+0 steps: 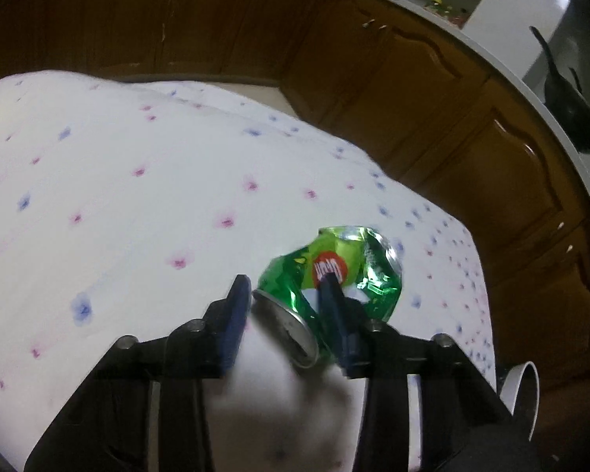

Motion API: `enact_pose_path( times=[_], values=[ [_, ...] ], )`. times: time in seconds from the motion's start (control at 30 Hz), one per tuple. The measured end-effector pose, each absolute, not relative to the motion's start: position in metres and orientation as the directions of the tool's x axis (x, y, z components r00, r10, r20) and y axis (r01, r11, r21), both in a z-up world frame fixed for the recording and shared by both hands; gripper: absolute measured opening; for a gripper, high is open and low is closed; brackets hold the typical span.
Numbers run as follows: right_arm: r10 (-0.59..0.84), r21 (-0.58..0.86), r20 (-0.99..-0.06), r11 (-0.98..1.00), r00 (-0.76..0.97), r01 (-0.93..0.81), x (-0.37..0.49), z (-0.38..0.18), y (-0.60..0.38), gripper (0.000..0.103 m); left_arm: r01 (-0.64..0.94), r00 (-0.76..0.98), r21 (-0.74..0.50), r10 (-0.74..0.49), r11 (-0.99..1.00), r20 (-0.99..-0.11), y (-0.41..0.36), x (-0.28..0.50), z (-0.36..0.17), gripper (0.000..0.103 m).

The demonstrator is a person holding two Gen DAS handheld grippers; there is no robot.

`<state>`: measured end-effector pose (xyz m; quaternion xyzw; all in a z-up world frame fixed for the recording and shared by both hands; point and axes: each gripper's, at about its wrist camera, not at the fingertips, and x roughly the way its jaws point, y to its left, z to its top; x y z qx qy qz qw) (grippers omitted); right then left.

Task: Collect trash
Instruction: 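Grasp the green can with the left tool while the right tool grasps the crumpled white-blue paper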

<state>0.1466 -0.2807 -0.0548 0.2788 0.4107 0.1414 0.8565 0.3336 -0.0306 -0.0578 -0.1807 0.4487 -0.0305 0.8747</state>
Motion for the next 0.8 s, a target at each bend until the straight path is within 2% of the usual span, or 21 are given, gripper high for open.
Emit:
enact_pose_path(
  times=[0.13,0.53,0.8],
  values=[
    [0.453,0.592,-0.629,0.806,0.631,0.013,0.138,-0.053,-0.293,0.014,-0.042,0.619,-0.314,-0.221,0.949,-0.753,-0.043,0.323,-0.049,0.029],
    [0.370,0.554,-0.606,0.832,0.704,0.039,0.100,-0.025,-0.329,0.014,0.184,0.588,-0.379,-0.410,0.907,-0.697,-0.066,0.245,-0.024,0.028],
    [0.332,0.538,-0.599,0.841,0.729,0.059,0.076,-0.013,-0.342,0.014,0.289,0.543,-0.397,-0.490,0.871,-0.682,-0.097,0.202,-0.013,0.027]
  ],
)
